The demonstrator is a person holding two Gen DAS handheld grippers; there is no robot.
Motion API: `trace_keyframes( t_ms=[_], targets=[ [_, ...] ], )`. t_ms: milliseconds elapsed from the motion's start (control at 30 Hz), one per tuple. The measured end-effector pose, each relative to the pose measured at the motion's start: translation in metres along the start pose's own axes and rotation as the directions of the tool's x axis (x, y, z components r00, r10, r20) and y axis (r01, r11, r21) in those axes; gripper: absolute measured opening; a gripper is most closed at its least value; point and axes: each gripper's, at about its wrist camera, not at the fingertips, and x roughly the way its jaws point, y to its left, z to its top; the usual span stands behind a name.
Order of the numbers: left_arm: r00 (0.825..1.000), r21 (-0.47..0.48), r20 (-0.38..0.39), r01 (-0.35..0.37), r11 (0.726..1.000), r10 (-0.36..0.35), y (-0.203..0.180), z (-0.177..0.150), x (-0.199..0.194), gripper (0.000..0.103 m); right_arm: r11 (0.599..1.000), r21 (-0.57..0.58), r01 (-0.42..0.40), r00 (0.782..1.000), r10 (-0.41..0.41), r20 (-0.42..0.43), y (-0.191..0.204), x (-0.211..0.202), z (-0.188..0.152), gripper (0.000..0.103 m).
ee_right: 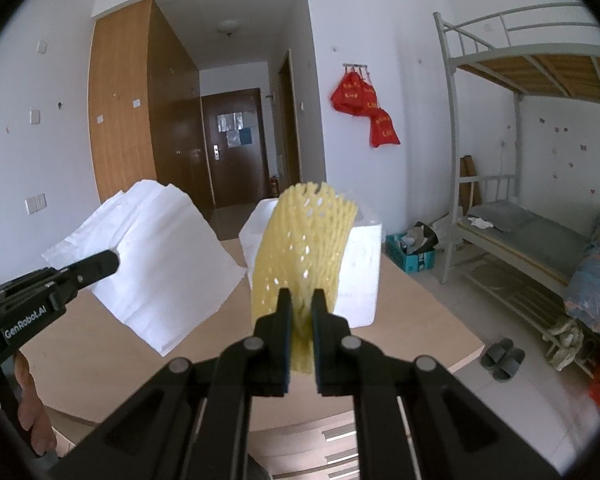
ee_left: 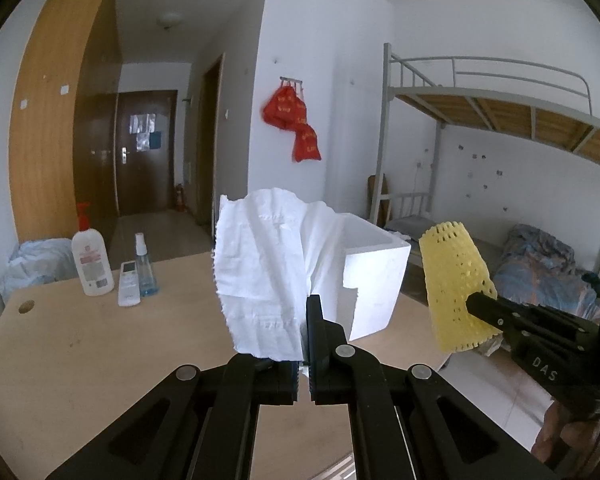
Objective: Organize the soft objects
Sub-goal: 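Carry the paper sheet and yellow foam net with both tools toward the white foam box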
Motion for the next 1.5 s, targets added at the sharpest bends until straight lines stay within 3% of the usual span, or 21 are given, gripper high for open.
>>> trace_keyframes(
  t_ms=[267,933,1500],
  targets=[
    [1.000,-0.004,0.004,0.006,1.000,-0.006,0.002,0.010,0.006,0.003,1.000,0.009,0.005,1.000,-0.005,0.010,-0.003,0.010,0.009,0.011],
    [0.998,-0.001,0.061,0.032,0.999,-0.031,-0.009,0.092,0.048,0.003,1.000,0.004,-0.012,0.999,0.012,0.031,-0.014,0.047,0.057,0.011],
    [0.997,-0.001,0.003,0.076,0.997,-0.076,-0.011,0.120,0.115,0.003,1.000,0.004,-0.008,1.000,0.008,0.023,-0.017,0.080,0.081,0.011]
  ],
)
